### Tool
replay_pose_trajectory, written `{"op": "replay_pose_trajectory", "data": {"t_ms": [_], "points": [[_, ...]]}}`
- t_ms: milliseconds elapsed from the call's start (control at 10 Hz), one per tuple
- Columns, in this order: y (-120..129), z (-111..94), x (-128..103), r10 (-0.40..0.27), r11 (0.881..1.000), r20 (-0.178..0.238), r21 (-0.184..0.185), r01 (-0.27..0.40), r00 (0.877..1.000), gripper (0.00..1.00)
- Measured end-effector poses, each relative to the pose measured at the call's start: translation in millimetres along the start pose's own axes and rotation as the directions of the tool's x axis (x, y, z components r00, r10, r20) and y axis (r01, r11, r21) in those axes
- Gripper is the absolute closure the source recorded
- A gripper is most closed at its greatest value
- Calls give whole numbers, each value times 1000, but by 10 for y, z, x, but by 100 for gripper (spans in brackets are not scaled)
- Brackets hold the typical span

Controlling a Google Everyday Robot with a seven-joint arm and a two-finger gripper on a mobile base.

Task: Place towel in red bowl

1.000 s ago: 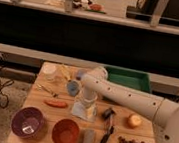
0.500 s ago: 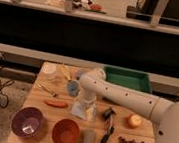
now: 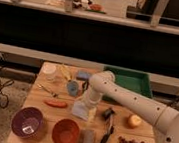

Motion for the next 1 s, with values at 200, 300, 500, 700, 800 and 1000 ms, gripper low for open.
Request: {"op": "replay_pose_trajectory", "data": {"t_ms": [200,300,500,700,800,1000], "points": [[-8,17,10,-6,1000,6,1,6,1000,20],[-24,33,11,-16,1000,4,-3,16,1000,20],[-16,59,29,-28,999,-2,-21,27,1000,20],[-8,85,50,-38,998,-9,-40,38,999,20],[-4,99,58,-41,998,-11,-47,40,999,20],[11,117,97,-37,998,-15,-59,36,999,20]]}}
